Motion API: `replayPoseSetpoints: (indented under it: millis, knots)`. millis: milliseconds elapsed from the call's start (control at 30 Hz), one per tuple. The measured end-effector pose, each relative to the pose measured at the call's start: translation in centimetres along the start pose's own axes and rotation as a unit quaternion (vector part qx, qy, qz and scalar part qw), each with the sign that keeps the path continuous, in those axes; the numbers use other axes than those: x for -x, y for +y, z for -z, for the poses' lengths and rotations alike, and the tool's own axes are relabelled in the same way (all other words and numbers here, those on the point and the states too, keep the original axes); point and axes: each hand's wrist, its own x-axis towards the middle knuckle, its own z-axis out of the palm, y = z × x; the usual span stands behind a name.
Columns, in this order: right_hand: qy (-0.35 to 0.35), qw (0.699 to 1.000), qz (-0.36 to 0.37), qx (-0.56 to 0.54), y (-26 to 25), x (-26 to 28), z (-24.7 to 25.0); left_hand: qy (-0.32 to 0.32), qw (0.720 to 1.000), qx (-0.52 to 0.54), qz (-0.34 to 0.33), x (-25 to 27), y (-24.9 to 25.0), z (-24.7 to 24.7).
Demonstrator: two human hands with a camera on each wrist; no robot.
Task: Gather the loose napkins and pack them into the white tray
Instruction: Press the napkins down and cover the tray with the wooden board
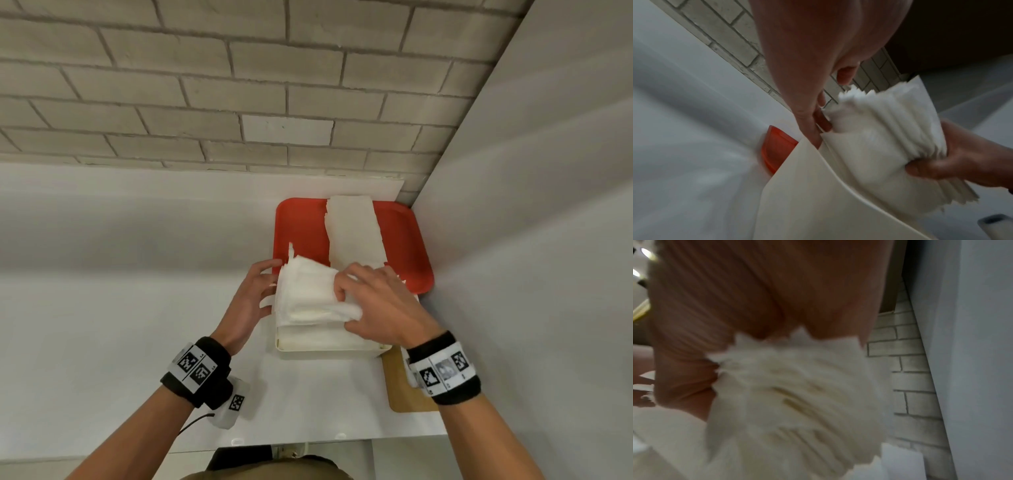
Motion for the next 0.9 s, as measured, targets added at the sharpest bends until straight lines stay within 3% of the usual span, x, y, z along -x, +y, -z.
replayPoseSetpoints:
  millis: [133,433,600,700,767,900]
  knots:
    - [-0.04,0.999,0.001,0.005,0.0,0.0,-3.3,0.064,0.988,-0.124,-0.07,-0.6,-0.9,-0.4]
    - [-0.083,0.996,0.028,-0.028,0.6,-1.1,-3.7,0.049,0.923,-0.334,-0.186,-0.5,-1.1,-1.6]
    - [-0.061,0.996,0.012,-0.07,1.2,0.4,-2.3,0.02,0.859,-0.418,-0.294,0.2,-0.5,-3.5]
    - [0.027,0.983,-0.056,-0.175,1.5,3.1,-0.7,-0.063,0.811,-0.472,-0.339,0.4,-0.3,-3.9]
    - [0.093,0.973,-0.094,-0.189,1.3,3.9,-1.6,-0.117,0.761,-0.539,-0.342,0.0,-1.5,-4.0]
    - [0.011,0.987,-0.107,-0.119,0.8,3.8,-5.3,-0.141,0.681,-0.663,-0.276,-0.6,-3.6,-4.7]
